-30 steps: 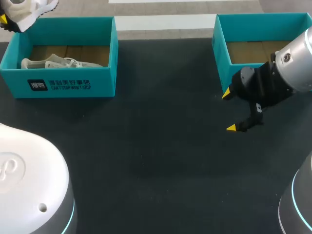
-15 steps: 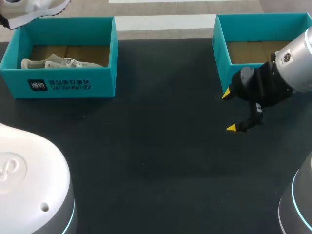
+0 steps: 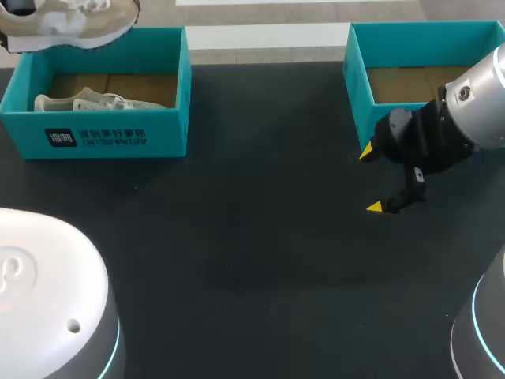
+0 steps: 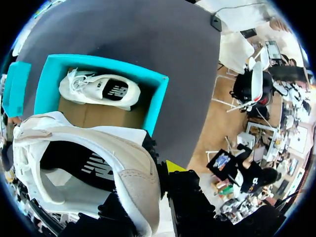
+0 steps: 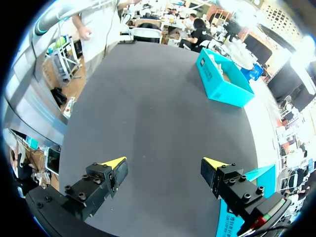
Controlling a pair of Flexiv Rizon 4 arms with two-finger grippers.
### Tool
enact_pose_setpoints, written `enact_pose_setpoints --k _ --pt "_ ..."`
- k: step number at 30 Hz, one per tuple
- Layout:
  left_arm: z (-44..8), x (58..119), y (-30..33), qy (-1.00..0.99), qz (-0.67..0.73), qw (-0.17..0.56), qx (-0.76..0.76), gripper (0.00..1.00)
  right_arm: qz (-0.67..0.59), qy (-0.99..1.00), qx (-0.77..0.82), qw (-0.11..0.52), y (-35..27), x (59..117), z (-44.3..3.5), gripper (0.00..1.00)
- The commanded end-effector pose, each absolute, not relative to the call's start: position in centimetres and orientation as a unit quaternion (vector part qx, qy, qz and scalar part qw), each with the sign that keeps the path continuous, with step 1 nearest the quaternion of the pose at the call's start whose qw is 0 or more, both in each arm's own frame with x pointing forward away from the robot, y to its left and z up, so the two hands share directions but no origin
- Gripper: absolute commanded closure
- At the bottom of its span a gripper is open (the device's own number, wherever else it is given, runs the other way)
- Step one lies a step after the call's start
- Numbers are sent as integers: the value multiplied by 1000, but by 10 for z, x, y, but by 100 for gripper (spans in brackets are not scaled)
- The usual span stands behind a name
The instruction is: Take the shoe out of the shoebox, open the shoe tongue, remove and reinsert the insole, then place the shoe into the shoebox
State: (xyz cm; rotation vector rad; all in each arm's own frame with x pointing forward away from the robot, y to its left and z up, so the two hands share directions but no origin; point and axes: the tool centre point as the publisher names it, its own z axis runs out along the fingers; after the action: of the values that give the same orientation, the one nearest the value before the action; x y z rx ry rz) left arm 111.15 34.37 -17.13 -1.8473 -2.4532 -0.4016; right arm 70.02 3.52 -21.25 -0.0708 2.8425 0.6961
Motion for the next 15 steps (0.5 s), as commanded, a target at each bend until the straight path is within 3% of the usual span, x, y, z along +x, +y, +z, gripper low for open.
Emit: enact_pose_setpoints --k 1,15 --pt "-179 1101 340 -771 -174 -9 -613 100 235 966 -23 108 37 700 -214 0" --pt "-217 1126 309 -762 -150 -12 -630 100 235 966 -23 108 37 700 -214 0"
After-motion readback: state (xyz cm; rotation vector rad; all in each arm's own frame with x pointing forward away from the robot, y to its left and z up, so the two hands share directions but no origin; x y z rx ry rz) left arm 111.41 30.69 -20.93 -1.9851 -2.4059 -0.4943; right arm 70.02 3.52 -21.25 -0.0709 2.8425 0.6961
